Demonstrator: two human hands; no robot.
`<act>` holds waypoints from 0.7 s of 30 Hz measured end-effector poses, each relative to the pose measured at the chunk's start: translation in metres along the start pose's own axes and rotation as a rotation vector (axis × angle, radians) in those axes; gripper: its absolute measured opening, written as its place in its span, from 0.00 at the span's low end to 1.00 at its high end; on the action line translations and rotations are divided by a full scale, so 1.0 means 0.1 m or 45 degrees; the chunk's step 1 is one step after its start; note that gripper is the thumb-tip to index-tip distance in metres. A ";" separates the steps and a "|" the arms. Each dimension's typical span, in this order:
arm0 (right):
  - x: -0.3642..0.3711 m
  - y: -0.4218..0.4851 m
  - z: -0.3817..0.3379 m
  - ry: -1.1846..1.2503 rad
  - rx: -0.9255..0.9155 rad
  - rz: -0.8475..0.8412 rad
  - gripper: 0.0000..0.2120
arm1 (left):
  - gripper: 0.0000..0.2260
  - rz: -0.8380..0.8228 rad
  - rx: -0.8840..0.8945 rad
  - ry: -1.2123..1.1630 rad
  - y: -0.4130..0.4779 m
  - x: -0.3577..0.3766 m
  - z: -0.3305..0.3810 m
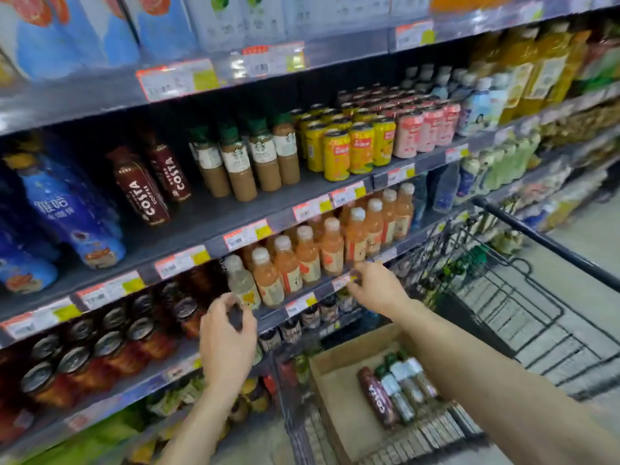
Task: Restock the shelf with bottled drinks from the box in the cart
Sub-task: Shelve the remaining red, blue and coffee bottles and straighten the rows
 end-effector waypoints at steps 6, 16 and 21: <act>0.82 -0.28 1.16 -0.012 0.296 -0.338 0.16 | 0.15 -0.451 -0.279 0.137 -0.75 1.15 -0.25; 2.13 -0.40 2.74 0.023 0.626 -0.901 0.17 | 0.17 -1.004 -0.726 0.223 -1.58 3.28 -0.58; 2.60 -0.18 3.06 -0.026 0.616 -1.016 0.11 | 0.15 -1.087 -0.891 0.219 -1.66 3.96 -0.78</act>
Point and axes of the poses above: each hand's wrist, its own y-axis towards the middle knuckle, its own x-axis out of the palm, z = x × y, the point moved 1 cm from there along y, towards the middle knuckle, and after that the axes turned 9 degrees about -z, right-handed, at the moved point
